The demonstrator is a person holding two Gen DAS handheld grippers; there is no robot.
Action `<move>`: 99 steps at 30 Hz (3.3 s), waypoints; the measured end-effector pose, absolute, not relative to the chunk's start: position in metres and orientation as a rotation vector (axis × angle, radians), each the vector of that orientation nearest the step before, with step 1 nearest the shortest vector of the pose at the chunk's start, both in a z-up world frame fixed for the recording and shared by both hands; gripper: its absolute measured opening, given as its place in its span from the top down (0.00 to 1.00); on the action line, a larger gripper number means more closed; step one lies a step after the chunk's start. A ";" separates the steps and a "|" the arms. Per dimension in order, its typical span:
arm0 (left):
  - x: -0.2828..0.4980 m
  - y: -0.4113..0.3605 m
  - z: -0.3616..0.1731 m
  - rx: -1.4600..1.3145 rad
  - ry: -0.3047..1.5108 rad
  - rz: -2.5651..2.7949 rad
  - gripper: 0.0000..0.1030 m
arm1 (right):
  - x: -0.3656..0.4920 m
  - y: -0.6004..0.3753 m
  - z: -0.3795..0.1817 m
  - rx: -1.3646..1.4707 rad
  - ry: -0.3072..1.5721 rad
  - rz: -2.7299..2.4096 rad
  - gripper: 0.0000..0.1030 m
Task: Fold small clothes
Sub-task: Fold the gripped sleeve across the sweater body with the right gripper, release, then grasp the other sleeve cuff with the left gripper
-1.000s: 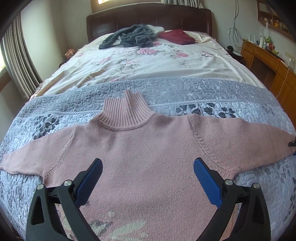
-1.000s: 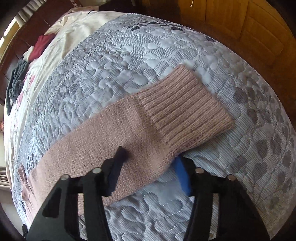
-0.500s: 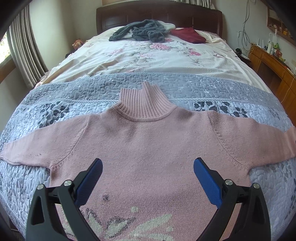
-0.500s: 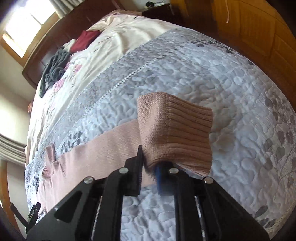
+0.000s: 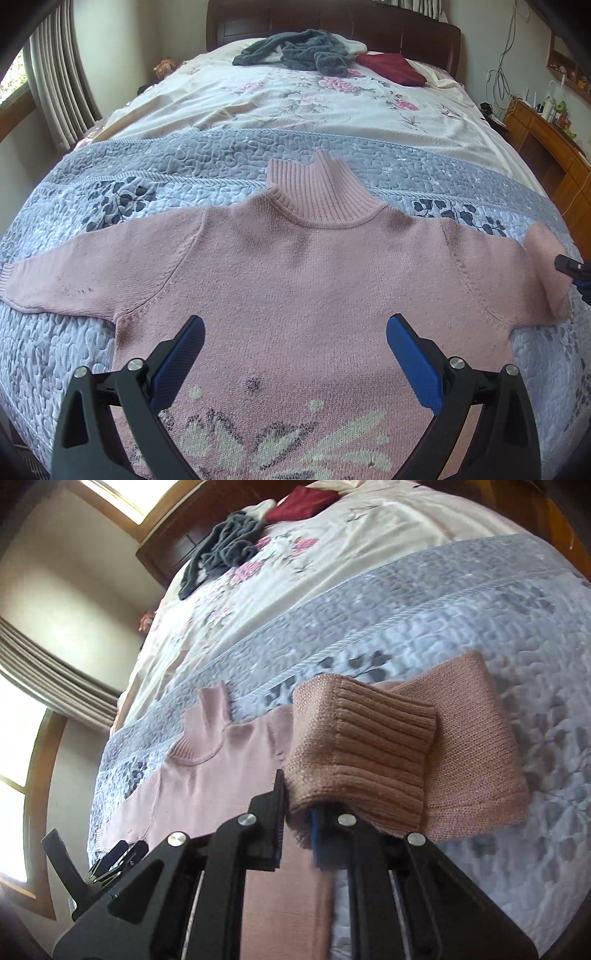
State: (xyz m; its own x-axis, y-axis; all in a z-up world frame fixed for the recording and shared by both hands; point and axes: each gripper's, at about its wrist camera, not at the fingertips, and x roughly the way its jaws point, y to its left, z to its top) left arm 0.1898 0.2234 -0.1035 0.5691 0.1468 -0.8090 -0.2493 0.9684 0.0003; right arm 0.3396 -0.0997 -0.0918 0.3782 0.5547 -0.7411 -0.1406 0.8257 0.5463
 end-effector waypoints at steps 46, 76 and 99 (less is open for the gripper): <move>0.265 0.156 -0.169 -0.413 1.184 -0.096 0.84 | 0.217 -0.125 -0.142 0.263 1.142 0.383 0.55; 0.219 0.340 -0.179 -0.523 1.095 0.108 0.73 | 0.321 -0.063 -0.164 0.319 1.252 0.381 0.58; 0.248 0.255 -0.174 0.070 1.081 0.079 0.89 | 0.304 -0.045 -0.162 0.332 1.251 0.416 0.52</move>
